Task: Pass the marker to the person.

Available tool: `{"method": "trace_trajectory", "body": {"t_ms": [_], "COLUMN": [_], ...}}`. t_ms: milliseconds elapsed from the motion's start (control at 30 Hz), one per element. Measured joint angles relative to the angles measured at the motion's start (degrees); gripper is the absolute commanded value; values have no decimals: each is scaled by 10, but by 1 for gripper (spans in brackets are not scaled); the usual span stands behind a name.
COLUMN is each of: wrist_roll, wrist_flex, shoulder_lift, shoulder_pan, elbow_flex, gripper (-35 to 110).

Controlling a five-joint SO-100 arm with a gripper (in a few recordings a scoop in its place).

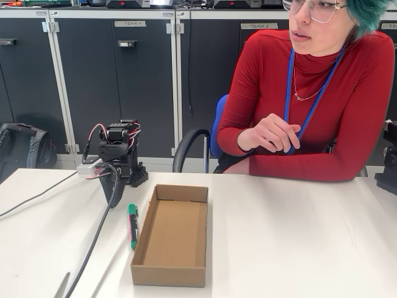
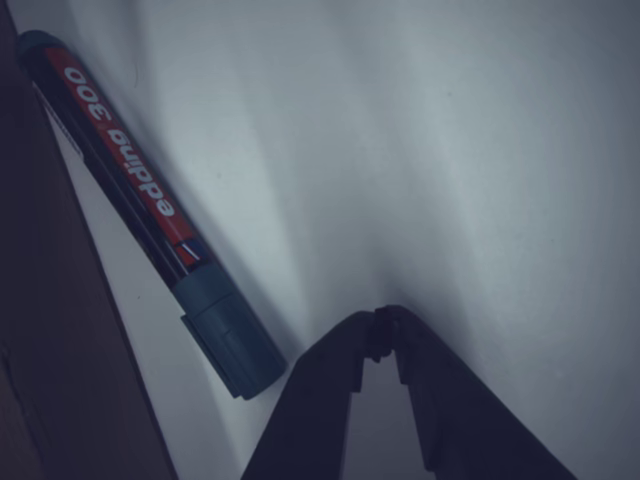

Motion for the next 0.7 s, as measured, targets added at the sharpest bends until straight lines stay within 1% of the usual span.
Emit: {"method": "trace_trajectory", "body": {"t_ms": [167,700], "wrist_roll": [-29,-30], "wrist_flex": [12,12], "shoulder_lift": [0,0], "shoulder_pan": [-8,-9], "elbow_flex": [0,0], "gripper": [-5,-5]}}
